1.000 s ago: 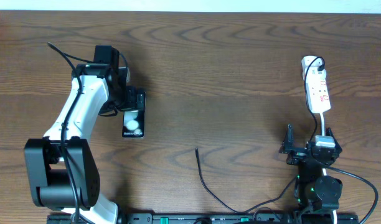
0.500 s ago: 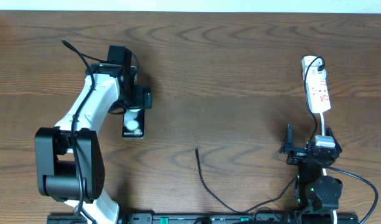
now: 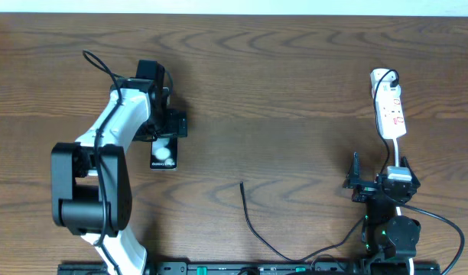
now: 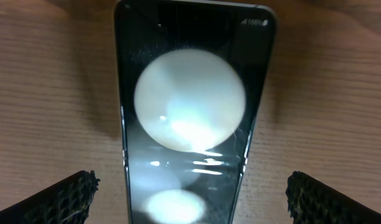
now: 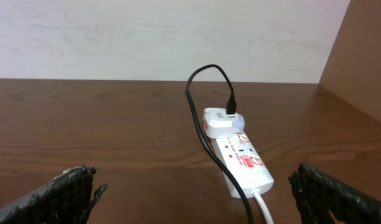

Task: Plug charger to phone and switch on socket
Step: 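Lower the left gripper and close it on the phone's bottom edge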

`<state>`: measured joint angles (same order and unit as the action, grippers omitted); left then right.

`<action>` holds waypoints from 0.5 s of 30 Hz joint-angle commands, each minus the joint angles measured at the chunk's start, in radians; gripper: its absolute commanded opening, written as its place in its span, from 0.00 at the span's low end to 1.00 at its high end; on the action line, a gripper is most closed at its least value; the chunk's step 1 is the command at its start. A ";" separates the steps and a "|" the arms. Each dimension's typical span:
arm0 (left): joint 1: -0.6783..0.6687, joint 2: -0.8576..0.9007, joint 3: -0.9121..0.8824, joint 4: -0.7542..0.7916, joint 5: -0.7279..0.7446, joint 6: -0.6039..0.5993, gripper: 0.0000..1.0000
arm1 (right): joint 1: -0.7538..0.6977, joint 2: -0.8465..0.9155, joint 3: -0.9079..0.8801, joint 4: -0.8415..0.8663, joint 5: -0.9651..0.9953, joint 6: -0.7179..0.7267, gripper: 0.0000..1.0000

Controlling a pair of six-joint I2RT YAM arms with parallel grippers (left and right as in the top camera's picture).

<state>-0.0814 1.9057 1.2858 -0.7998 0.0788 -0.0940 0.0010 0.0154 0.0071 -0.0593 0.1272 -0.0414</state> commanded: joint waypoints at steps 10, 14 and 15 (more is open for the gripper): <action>-0.002 0.051 -0.007 0.010 -0.012 -0.009 0.99 | -0.007 -0.004 -0.002 -0.003 0.001 -0.012 0.99; -0.002 0.051 -0.009 0.018 -0.012 -0.009 0.99 | -0.007 -0.004 -0.002 -0.003 0.001 -0.012 0.99; -0.002 0.051 -0.012 0.023 -0.012 -0.009 0.99 | -0.007 -0.004 -0.002 -0.003 0.001 -0.012 0.99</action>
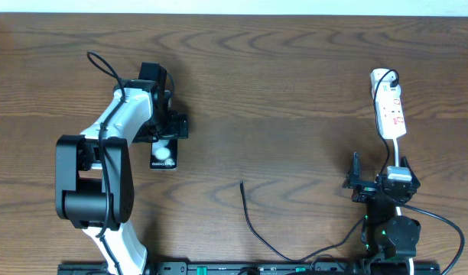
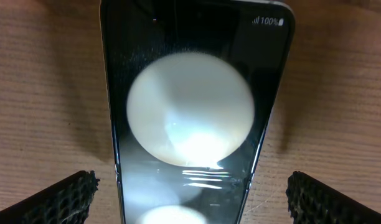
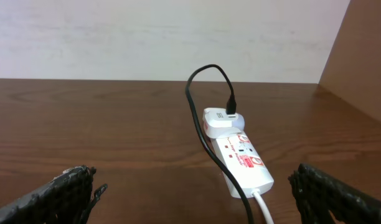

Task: Plug charger to phone and switch on socket
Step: 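Lower the left gripper and close it on the phone's bottom edge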

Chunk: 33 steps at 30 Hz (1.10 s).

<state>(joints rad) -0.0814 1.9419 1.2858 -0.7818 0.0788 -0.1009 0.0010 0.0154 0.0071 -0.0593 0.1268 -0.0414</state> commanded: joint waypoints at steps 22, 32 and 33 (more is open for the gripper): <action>-0.002 0.015 -0.077 0.082 -0.013 -0.002 0.99 | -0.007 -0.004 -0.002 -0.003 0.001 -0.012 0.99; -0.002 0.016 -0.091 0.091 -0.013 -0.002 0.99 | -0.007 -0.004 -0.002 -0.003 0.001 -0.012 0.99; -0.002 0.016 -0.091 0.090 -0.013 -0.002 0.99 | -0.007 -0.004 -0.002 -0.003 0.001 -0.012 0.99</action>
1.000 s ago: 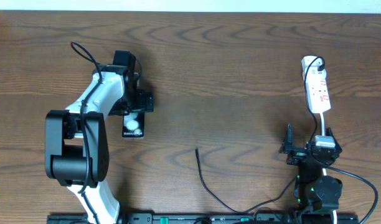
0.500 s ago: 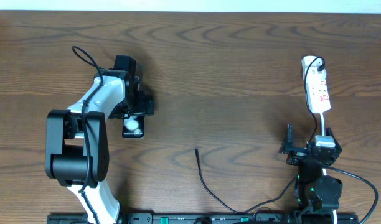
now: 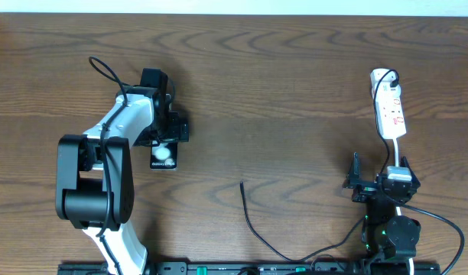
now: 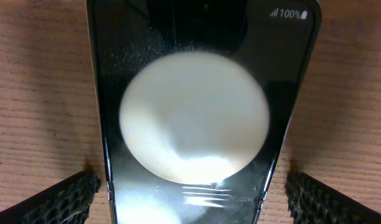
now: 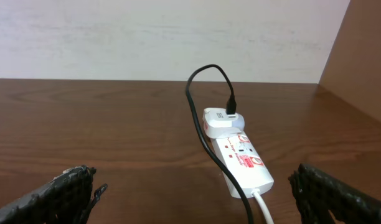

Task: Plug charger to phone and switch on socket
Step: 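Lower the left gripper and close it on the phone's bottom edge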

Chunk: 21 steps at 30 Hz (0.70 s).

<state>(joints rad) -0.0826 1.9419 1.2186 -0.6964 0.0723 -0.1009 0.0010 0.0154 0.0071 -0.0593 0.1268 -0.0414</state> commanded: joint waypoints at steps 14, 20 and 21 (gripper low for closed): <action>0.000 0.016 -0.024 0.003 -0.006 -0.002 0.99 | -0.007 -0.004 -0.002 -0.003 0.001 -0.012 0.99; 0.000 0.016 -0.024 0.003 -0.006 -0.002 0.99 | -0.007 -0.004 -0.002 -0.003 0.001 -0.012 0.99; 0.000 0.016 -0.024 0.003 -0.006 -0.002 0.99 | -0.007 -0.004 -0.002 -0.003 0.001 -0.012 0.99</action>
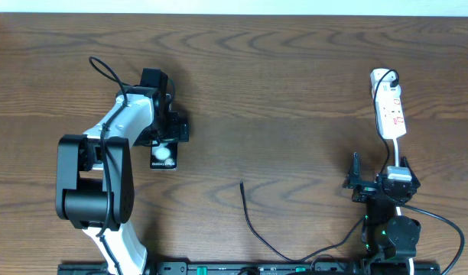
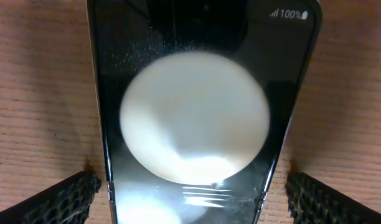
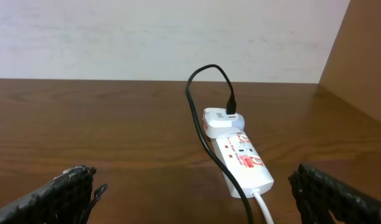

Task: Plug charger to phone and switch on socket
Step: 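Lower the left gripper and close it on the phone's bottom edge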

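The black phone (image 2: 190, 112) lies flat on the wooden table, its lit screen showing a glare spot and "100%"; in the overhead view the phone (image 1: 164, 155) is at the left. My left gripper (image 2: 193, 190) is open low over it, one finger (image 2: 63, 199) on each side of the phone's edges. At the right, the white power strip (image 1: 390, 114) holds a white charger adapter (image 3: 219, 122). The black cable's loose end (image 1: 242, 184) lies mid-table. My right gripper (image 3: 193, 190) stands open near the front right, facing the power strip (image 3: 246, 163).
The black charger cable (image 1: 258, 235) runs from its loose end toward the front edge of the table (image 1: 295, 69). A white lead (image 3: 262, 208) leaves the near end of the strip. A wall stands behind the table's far edge.
My left gripper hung open above the phone, which filled only part of the wrist view. At each later moment the phone looked larger and the open fingers sat closer to its sides, and they now straddle it. The right arm, strip and cable stayed still.
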`<state>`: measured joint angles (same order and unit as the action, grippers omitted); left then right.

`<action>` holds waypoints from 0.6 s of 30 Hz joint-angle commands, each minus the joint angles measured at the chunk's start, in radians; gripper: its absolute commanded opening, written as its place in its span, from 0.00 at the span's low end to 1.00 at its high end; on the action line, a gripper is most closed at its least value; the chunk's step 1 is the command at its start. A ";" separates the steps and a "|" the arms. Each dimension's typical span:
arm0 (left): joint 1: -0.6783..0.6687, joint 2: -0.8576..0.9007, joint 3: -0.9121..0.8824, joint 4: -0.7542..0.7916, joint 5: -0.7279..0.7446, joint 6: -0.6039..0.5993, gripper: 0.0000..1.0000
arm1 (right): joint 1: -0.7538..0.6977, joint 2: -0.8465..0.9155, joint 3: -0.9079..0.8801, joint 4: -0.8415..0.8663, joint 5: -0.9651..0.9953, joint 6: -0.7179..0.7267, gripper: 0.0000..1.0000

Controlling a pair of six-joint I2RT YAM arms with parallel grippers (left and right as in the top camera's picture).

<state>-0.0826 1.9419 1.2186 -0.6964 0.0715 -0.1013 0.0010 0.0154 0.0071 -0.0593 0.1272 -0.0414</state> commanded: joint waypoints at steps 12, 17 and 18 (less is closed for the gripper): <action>0.000 0.016 -0.024 0.003 -0.006 -0.001 0.94 | -0.007 -0.004 -0.002 -0.003 0.001 -0.012 0.99; 0.000 0.016 -0.024 0.003 -0.006 -0.001 0.87 | -0.007 -0.004 -0.002 -0.003 0.001 -0.012 0.99; 0.000 0.016 -0.024 0.003 -0.006 -0.001 0.86 | -0.007 -0.004 -0.002 -0.003 0.001 -0.012 0.99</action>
<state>-0.0822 1.9419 1.2175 -0.6945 0.0650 -0.1013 0.0010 0.0154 0.0071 -0.0593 0.1272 -0.0414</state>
